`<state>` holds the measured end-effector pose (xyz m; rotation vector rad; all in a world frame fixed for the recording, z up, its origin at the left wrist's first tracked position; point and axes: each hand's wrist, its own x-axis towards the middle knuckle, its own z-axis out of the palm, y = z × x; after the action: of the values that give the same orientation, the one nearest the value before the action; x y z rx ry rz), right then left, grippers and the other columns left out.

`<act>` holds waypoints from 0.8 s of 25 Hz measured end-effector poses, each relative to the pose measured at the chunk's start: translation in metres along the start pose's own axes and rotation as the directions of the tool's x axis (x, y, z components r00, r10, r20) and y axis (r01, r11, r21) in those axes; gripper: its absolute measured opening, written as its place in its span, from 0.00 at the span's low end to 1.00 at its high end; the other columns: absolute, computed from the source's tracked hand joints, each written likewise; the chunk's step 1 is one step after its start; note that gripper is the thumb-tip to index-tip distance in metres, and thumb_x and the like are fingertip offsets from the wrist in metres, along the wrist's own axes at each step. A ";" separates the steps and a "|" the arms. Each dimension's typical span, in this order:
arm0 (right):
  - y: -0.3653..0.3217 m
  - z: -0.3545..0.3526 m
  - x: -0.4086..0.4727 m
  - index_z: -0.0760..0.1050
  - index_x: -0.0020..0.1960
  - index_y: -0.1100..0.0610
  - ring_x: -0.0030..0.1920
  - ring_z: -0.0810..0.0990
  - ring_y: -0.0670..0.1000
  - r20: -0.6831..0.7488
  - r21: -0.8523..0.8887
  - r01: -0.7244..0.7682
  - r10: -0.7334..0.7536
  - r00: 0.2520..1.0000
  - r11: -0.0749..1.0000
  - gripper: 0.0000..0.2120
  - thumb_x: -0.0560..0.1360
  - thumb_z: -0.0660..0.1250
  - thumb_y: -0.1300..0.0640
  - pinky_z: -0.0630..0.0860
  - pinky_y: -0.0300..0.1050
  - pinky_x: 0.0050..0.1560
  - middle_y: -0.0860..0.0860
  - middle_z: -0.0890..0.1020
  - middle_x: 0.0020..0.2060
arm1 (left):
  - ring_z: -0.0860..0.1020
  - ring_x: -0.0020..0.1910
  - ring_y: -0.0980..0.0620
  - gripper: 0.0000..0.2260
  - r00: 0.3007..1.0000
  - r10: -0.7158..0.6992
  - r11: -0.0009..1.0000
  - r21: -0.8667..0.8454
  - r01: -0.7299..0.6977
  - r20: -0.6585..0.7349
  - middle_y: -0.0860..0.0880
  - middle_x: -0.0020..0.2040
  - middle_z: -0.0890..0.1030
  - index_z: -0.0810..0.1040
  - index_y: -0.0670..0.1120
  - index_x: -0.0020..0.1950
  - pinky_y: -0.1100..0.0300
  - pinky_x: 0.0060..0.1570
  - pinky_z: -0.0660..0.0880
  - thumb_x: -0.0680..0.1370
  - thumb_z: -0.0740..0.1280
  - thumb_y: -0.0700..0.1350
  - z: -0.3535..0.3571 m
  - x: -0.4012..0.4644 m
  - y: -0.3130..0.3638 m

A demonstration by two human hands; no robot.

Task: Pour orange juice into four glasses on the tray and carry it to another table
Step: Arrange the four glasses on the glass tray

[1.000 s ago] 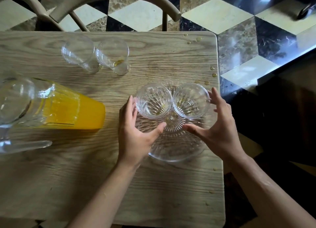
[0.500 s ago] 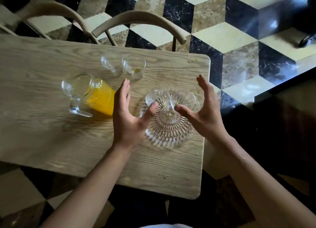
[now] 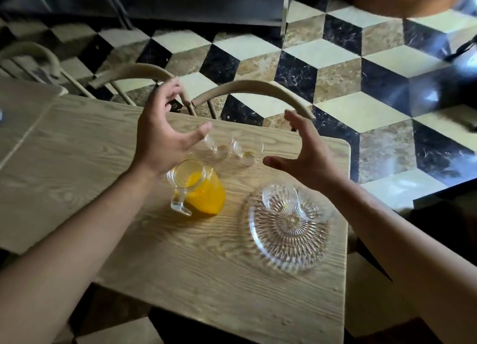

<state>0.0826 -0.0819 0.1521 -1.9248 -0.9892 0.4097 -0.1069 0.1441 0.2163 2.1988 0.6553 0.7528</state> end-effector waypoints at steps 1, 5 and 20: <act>0.008 0.008 0.009 0.61 0.79 0.55 0.73 0.70 0.52 0.015 0.005 -0.029 0.029 0.999 1.000 0.51 0.64 0.81 0.43 0.68 0.55 0.74 0.54 0.69 0.75 | 0.74 0.73 0.53 0.44 0.997 -0.057 0.998 0.002 0.057 0.046 0.51 0.70 0.74 0.68 0.48 0.79 0.63 0.71 0.69 0.67 0.79 0.60 -0.002 0.011 -0.020; 0.049 0.033 0.038 0.63 0.78 0.56 0.70 0.73 0.53 0.114 0.001 -0.218 0.216 0.970 0.976 0.50 0.63 0.83 0.51 0.72 0.54 0.72 0.53 0.72 0.74 | 0.73 0.73 0.51 0.55 0.926 -0.272 0.960 0.002 0.282 0.262 0.46 0.72 0.76 0.66 0.45 0.81 0.50 0.78 0.69 0.60 0.86 0.61 0.013 0.033 -0.108; 0.152 0.094 0.080 0.71 0.70 0.47 0.49 0.82 0.40 0.320 -0.046 -0.274 0.274 0.907 0.961 0.40 0.63 0.83 0.66 0.81 0.40 0.42 0.41 0.79 0.60 | 0.70 0.78 0.50 0.48 0.803 -0.377 0.842 -0.190 0.505 0.462 0.45 0.79 0.70 0.65 0.40 0.81 0.69 0.72 0.69 0.65 0.83 0.36 0.123 0.014 -0.231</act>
<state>0.1462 -0.0076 -0.0174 -2.0433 -0.9203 0.9137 -0.0657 0.2394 -0.0243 1.7351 0.7448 0.1201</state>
